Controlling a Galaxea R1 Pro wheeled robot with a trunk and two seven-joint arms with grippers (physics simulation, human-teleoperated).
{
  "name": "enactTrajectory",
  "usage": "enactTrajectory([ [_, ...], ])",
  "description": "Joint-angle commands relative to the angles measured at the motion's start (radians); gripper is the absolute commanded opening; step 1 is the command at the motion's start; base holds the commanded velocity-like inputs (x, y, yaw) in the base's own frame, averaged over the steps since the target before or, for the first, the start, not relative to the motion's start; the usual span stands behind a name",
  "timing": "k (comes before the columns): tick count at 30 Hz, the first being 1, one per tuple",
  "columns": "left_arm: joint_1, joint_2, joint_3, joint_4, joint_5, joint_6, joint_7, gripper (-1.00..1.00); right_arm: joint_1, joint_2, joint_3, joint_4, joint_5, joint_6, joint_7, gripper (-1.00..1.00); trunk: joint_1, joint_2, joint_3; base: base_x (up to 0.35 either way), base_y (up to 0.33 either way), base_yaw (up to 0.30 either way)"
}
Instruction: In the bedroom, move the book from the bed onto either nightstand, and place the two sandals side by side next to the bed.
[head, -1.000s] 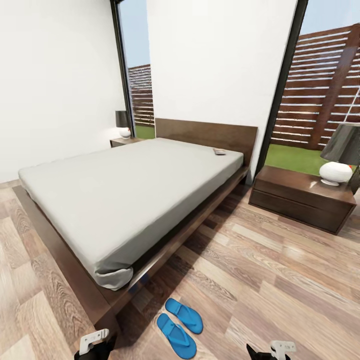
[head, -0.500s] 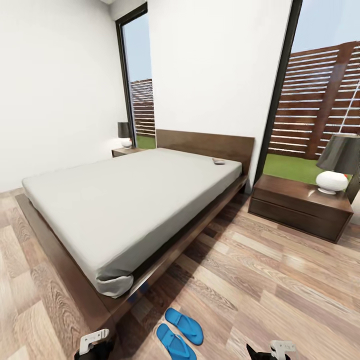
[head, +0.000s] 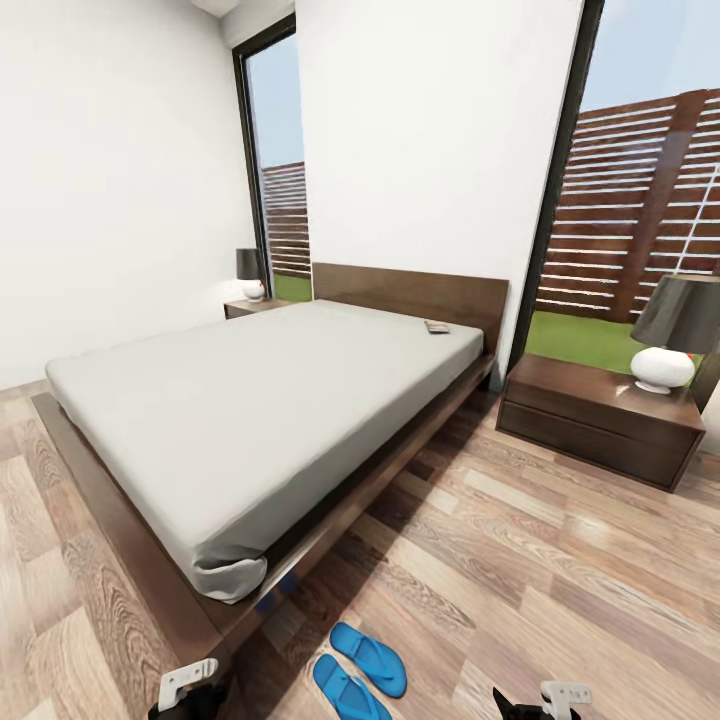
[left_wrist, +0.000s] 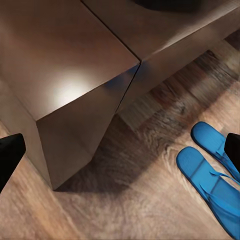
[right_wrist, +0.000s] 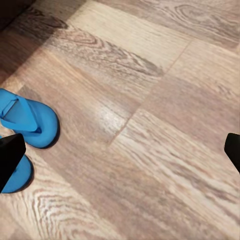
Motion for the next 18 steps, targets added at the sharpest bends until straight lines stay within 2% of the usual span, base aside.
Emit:
enactTrajectory([
  [1, -0.002, 0.000, 0.005, 0.000, -0.010, -0.009, -0.004, 1.00, -0.001, 0.000, -0.004, 0.001, -0.011, 0.000, 0.010, 1.00, -0.004, 0.007, 0.002, 0.000, 0.000, 0.000],
  [8, -0.002, 0.000, 0.005, 0.000, -0.010, -0.009, -0.004, 1.00, -0.001, 0.000, -0.004, 0.002, -0.011, 0.000, 0.010, 1.00, -0.031, 0.056, 0.024, 0.000, 0.000, 0.000],
  [15, -0.002, 0.000, 0.006, 0.000, -0.010, -0.009, -0.004, 1.00, -0.001, 0.000, -0.004, 0.002, -0.010, 0.000, 0.010, 1.00, -0.031, 0.056, 0.024, 0.000, 0.000, -0.003],
  [18, -0.002, 0.000, 0.005, 0.000, -0.010, -0.009, -0.004, 1.00, -0.001, 0.000, -0.003, 0.003, -0.010, 0.000, 0.010, 1.00, -0.031, 0.056, 0.024, 0.000, 0.000, -0.119],
])
